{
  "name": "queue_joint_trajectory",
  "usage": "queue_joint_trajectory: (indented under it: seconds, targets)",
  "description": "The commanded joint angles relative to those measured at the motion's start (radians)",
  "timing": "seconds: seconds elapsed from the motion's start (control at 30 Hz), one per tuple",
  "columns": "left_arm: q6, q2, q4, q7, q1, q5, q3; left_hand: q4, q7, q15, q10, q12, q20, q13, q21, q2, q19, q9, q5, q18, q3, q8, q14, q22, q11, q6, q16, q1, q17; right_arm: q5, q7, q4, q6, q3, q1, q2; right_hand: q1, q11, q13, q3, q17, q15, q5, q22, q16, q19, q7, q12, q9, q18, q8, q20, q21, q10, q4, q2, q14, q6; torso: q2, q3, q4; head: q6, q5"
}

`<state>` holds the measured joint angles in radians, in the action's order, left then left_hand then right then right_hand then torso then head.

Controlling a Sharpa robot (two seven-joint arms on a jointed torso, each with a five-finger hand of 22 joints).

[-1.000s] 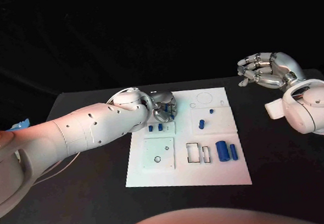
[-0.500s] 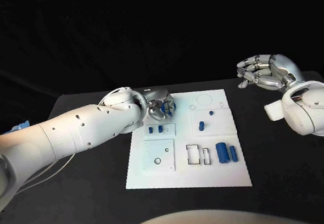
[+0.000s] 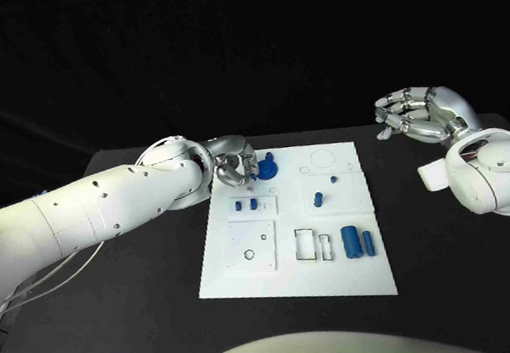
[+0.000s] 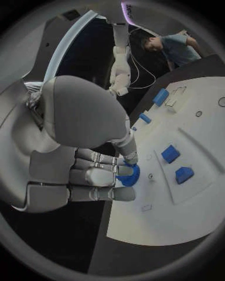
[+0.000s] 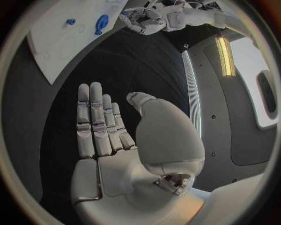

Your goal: Assemble the parts on the task board

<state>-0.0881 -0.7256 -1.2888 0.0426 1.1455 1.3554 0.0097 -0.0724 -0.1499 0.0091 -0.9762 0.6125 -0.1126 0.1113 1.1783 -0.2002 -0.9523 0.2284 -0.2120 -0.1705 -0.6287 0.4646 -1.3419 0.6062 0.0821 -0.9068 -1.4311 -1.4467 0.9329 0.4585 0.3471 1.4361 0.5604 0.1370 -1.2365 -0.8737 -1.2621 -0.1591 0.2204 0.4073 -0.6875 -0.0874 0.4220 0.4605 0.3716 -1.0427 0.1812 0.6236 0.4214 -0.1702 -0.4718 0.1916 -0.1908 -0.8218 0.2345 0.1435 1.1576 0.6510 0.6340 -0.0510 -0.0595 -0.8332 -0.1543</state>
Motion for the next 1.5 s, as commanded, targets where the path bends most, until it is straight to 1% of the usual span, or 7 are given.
queue_joint_trajectory:
  seconds: [0.03, 0.33, 0.47, 0.7, 0.97, 1.27, 1.5]
  targets:
    - [0.035, -0.003, 0.003, 0.009, 0.0, -0.024, 0.0, 0.004, 0.002, 0.003, -0.008, -0.005, 0.002, -0.001, 0.003, -0.001, 0.001, 0.002, 0.004, -0.014, 0.005, -0.004, -0.001, -0.004, -0.001, -0.007, 0.0, 0.011, -0.009, 0.001, 0.009, -0.001, -0.009, 0.0, 0.0, 0.001, -0.001, 0.0, -0.001, 0.0, -0.001, 0.001, 0.005, -0.001, -0.005, -0.009, 0.053, 0.006, -0.001, -0.01, -0.004, 0.0, 0.006, 0.004, -0.005, -0.006, 0.009, -0.008, 0.0, 0.0006, 0.0007, 0.0, -0.001]
    - [0.052, 0.008, 0.033, 0.008, -0.005, -0.013, -0.006, 0.005, 0.002, 0.003, -0.009, -0.007, 0.002, -0.002, 0.0, -0.003, 0.005, 0.002, 0.004, -0.015, 0.006, -0.005, 0.003, -0.009, -0.002, -0.008, 0.002, 0.013, -0.018, 0.001, 0.01, -0.001, -0.009, 0.0, 0.002, 0.003, -0.001, 0.0, -0.003, 0.001, -0.003, 0.001, 0.006, -0.002, -0.006, -0.01, 0.053, 0.008, -0.002, -0.01, -0.004, 0.0, 0.007, 0.005, -0.006, -0.007, 0.01, -0.009, 0.003, 0.0014, -0.0024, 0.001, -0.006]
    - [0.057, 0.013, 0.045, 0.009, -0.006, -0.008, -0.009, 0.005, 0.002, 0.003, -0.009, -0.007, 0.002, -0.002, 0.0, -0.003, 0.005, 0.002, 0.004, -0.015, 0.006, -0.005, 0.003, -0.009, -0.002, -0.008, 0.002, 0.013, -0.018, 0.001, 0.01, -0.002, -0.008, 0.0, 0.002, 0.003, -0.001, 0.0, -0.004, 0.001, -0.003, 0.001, 0.006, -0.002, -0.007, -0.01, 0.053, 0.008, -0.002, -0.01, -0.004, 0.0, 0.007, 0.005, -0.006, -0.007, 0.01, -0.009, 0.002, 0.0002, -0.0037, 0.0, -0.006]
    - [0.07, 0.019, 0.054, 0.013, -0.006, -0.006, -0.011, 0.005, 0.003, 0.003, -0.01, -0.008, 0.002, -0.002, 0.0, -0.002, 0.005, 0.002, 0.004, -0.015, 0.006, -0.006, 0.003, -0.008, -0.002, -0.009, 0.003, 0.012, -0.018, 0.001, 0.01, -0.002, -0.008, 0.0, 0.003, 0.004, -0.001, 0.0, -0.004, 0.001, -0.003, 0.001, 0.006, -0.002, -0.007, -0.01, 0.053, 0.008, -0.002, -0.01, -0.004, 0.0, 0.007, 0.005, -0.006, -0.007, 0.01, -0.009, 0.001, 0.0002, -0.0006, -0.003, -0.004]
    - [0.088, 0.025, 0.057, 0.015, -0.006, -0.005, -0.012, 0.006, 0.003, 0.003, -0.011, -0.009, 0.002, -0.002, 0.0, -0.002, 0.006, 0.002, 0.004, -0.015, 0.006, -0.006, 0.004, -0.009, -0.002, -0.009, 0.003, 0.013, -0.021, 0.001, 0.01, -0.003, -0.007, 0.0, 0.003, 0.005, -0.001, 0.0, -0.004, 0.001, -0.003, 0.001, 0.006, -0.002, -0.007, -0.01, 0.053, 0.008, -0.002, -0.01, -0.004, 0.0, 0.007, 0.005, -0.006, -0.007, 0.01, -0.009, 0.001, 0.0, -0.0027, -0.005, -0.007]
    - [0.094, 0.028, 0.063, 0.021, -0.006, -0.004, -0.012, 0.006, 0.003, 0.003, -0.011, -0.009, 0.002, -0.002, 0.0, -0.002, 0.006, 0.002, 0.004, -0.015, 0.006, -0.007, 0.004, -0.009, -0.002, -0.01, 0.003, 0.013, -0.021, 0.001, 0.01, -0.003, -0.007, 0.0, 0.004, 0.005, -0.001, 0.0, -0.004, 0.001, -0.003, 0.001, 0.006, -0.002, -0.007, -0.01, 0.053, 0.008, -0.002, -0.01, -0.004, 0.0, 0.007, 0.005, -0.006, -0.007, 0.01, -0.009, 0.002, 0.0005, -0.001, -0.006, -0.006]
    - [0.094, 0.034, 0.072, 0.024, -0.006, 0.013, -0.012, 0.006, 0.003, 0.003, -0.013, -0.011, 0.002, -0.001, -0.001, -0.001, 0.008, 0.003, 0.005, -0.015, 0.006, -0.007, 0.007, -0.011, -0.002, -0.011, 0.005, 0.014, -0.027, 0.001, 0.011, -0.003, -0.007, 0.0, 0.004, 0.005, -0.001, 0.0, -0.004, 0.001, -0.003, 0.001, 0.006, -0.002, -0.007, -0.01, 0.053, 0.008, -0.002, -0.01, -0.004, 0.0, 0.007, 0.005, -0.006, -0.007, 0.01, -0.009, 0.002, 0.0008, -0.0027, -0.007, -0.007]
